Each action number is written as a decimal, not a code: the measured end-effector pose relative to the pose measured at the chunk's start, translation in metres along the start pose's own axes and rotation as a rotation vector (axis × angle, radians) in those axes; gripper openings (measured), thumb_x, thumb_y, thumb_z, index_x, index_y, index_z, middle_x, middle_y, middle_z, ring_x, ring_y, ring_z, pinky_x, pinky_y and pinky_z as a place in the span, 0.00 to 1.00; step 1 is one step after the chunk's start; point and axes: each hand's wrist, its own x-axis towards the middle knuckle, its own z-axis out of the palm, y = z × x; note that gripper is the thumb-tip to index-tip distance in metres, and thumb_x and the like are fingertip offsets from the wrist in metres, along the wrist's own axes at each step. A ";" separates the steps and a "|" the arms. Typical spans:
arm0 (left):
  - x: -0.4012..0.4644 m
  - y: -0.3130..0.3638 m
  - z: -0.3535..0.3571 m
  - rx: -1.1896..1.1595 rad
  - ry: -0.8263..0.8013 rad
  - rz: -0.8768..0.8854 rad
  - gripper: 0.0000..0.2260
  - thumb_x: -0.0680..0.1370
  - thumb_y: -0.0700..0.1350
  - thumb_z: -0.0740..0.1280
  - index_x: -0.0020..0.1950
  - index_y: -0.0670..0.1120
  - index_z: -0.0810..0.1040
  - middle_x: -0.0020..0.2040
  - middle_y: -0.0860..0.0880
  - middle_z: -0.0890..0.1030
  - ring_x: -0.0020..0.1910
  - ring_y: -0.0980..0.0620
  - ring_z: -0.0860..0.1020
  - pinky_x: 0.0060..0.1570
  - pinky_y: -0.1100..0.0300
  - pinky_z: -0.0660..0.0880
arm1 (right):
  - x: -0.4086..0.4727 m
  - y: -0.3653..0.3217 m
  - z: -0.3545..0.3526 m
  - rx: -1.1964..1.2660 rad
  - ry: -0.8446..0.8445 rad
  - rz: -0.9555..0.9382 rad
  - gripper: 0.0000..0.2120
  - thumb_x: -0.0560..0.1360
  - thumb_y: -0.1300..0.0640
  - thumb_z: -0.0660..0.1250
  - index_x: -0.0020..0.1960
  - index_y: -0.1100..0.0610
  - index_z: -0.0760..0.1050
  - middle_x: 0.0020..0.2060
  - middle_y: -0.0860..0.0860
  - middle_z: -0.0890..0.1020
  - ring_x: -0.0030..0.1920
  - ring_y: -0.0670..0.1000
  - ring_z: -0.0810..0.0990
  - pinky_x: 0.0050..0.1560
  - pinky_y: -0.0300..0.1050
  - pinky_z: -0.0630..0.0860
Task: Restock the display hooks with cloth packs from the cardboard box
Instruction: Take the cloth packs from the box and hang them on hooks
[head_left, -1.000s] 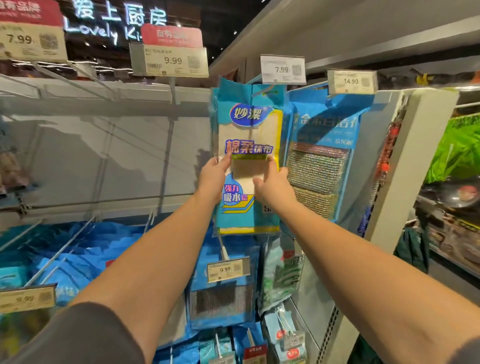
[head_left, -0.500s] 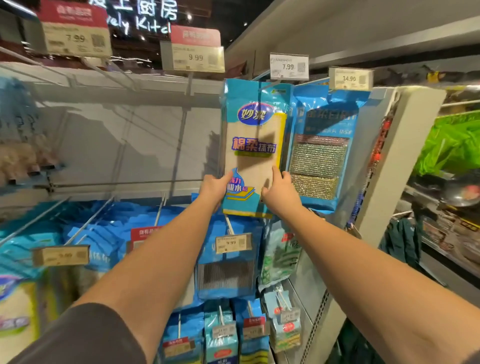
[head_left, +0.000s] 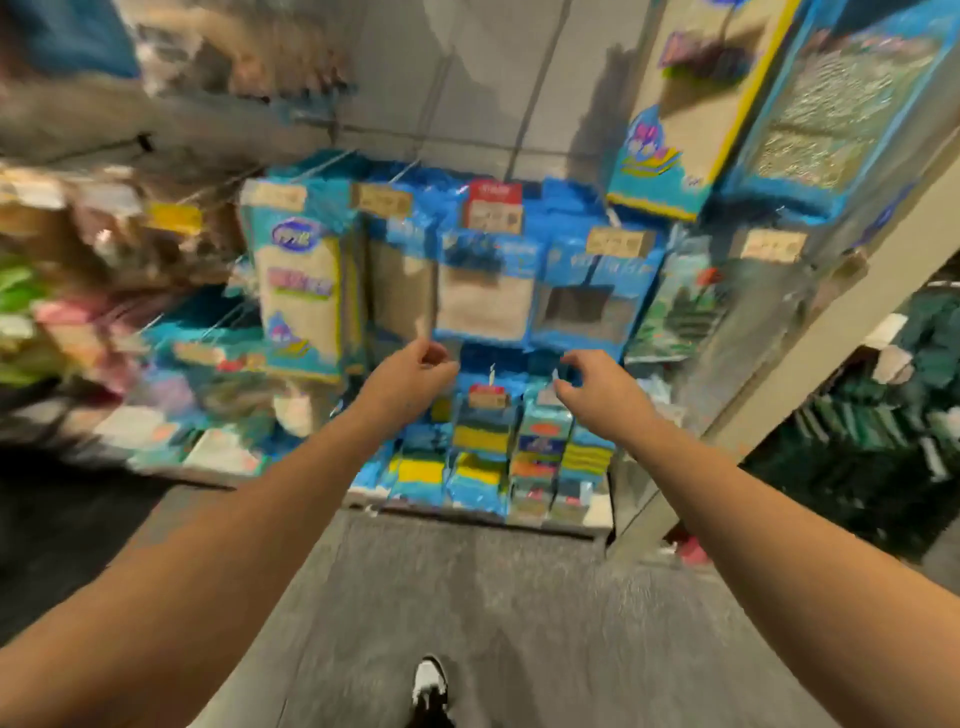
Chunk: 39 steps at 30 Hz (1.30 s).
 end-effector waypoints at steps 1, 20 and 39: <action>-0.021 -0.024 -0.012 0.044 -0.012 -0.047 0.12 0.79 0.49 0.69 0.59 0.44 0.79 0.49 0.46 0.81 0.50 0.47 0.78 0.50 0.55 0.72 | -0.013 -0.011 0.023 0.009 -0.049 -0.009 0.22 0.79 0.51 0.63 0.70 0.58 0.70 0.67 0.58 0.73 0.68 0.59 0.72 0.66 0.50 0.68; -0.278 -0.368 -0.378 0.266 0.131 -0.649 0.18 0.83 0.53 0.62 0.70 0.47 0.74 0.69 0.48 0.74 0.66 0.48 0.74 0.59 0.58 0.68 | -0.130 -0.453 0.377 -0.103 -0.703 -0.464 0.23 0.81 0.50 0.61 0.75 0.54 0.66 0.73 0.53 0.69 0.71 0.53 0.69 0.70 0.48 0.66; -0.221 -0.583 -0.739 0.275 0.379 -0.864 0.17 0.83 0.53 0.62 0.70 0.49 0.73 0.70 0.49 0.74 0.67 0.50 0.73 0.62 0.56 0.70 | 0.007 -0.844 0.591 -0.069 -0.813 -0.725 0.23 0.81 0.47 0.61 0.74 0.51 0.67 0.72 0.48 0.69 0.68 0.50 0.72 0.65 0.46 0.70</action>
